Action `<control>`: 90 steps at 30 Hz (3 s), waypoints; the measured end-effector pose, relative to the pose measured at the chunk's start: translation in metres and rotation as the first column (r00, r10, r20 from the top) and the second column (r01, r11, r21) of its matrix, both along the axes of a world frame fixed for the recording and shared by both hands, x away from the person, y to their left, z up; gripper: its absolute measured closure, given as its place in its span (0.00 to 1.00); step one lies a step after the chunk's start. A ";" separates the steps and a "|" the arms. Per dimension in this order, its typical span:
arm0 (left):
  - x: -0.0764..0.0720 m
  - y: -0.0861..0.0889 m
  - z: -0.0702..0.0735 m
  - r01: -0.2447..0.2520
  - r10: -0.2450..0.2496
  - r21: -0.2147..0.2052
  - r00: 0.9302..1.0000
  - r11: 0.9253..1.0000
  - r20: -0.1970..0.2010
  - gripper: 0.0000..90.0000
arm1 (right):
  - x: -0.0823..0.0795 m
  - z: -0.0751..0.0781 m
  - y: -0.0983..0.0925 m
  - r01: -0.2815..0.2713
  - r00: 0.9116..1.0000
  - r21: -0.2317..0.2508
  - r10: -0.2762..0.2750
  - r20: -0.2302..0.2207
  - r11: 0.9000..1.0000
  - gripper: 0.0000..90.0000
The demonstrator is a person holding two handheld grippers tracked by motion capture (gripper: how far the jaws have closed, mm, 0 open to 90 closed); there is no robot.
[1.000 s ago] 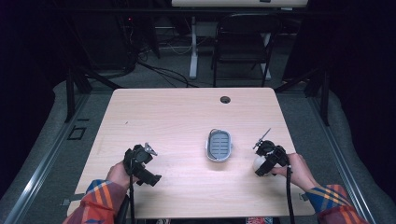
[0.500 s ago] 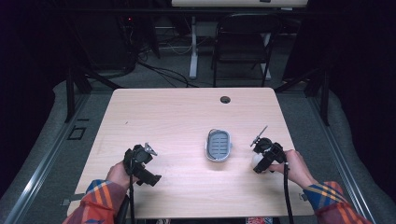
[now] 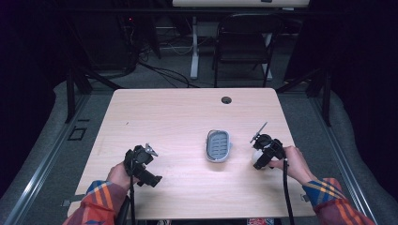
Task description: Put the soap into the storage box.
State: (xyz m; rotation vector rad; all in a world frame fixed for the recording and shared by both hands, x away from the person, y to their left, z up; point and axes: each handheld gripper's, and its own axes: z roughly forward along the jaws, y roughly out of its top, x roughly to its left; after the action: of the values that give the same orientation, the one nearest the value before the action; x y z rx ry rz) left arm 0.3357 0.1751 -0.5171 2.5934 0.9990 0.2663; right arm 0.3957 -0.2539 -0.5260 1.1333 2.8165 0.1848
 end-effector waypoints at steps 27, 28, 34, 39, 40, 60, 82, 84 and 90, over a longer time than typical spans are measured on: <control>-0.001 -0.001 0.000 -0.001 0.001 0.000 1.000 1.000 0.008 0.00 | 0.012 0.011 0.016 -0.024 0.999 0.010 0.023 0.026 1.000 0.27; -0.001 -0.001 0.000 -0.001 0.001 0.000 1.000 1.000 0.008 0.00 | 0.013 0.011 0.017 -0.022 0.999 0.016 0.022 0.029 1.000 0.27; -0.001 0.000 0.000 0.002 -0.002 0.000 1.000 1.000 0.008 0.00 | 0.017 0.019 0.025 -0.042 0.998 0.008 0.041 0.044 0.999 0.27; -0.001 0.000 0.000 0.004 -0.004 0.000 1.000 1.000 0.007 0.00 | 0.020 0.025 0.031 -0.057 0.997 0.004 0.057 0.056 0.998 0.27; -0.001 0.000 0.000 0.004 -0.004 0.000 1.000 1.000 0.007 0.00 | 0.019 0.026 0.033 -0.045 0.997 0.026 0.044 0.058 0.999 0.27; -0.001 0.000 0.000 0.002 -0.002 -0.003 1.000 1.000 0.009 0.00 | 0.029 0.045 0.047 -0.084 0.993 0.017 0.082 0.080 0.996 0.27; 0.000 -0.001 0.001 0.013 -0.013 -0.001 1.000 1.000 0.003 0.00 | 0.041 0.064 0.068 -0.107 0.989 0.014 0.105 0.104 0.994 0.27; 0.000 -0.001 0.001 0.013 -0.013 -0.002 1.000 1.000 0.003 0.00 | 0.042 0.065 0.070 -0.111 0.989 0.015 0.109 0.104 0.994 0.27; 0.000 -0.001 0.000 0.014 -0.014 -0.003 1.000 1.000 0.002 0.00 | 0.044 0.069 0.078 -0.125 0.987 0.012 0.123 0.099 0.992 0.27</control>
State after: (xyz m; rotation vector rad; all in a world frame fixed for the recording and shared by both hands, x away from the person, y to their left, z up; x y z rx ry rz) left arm 0.3357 0.1739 -0.5168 2.5954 0.9796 0.2639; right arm 0.4401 -0.1755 -0.4569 0.9249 2.8041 0.2689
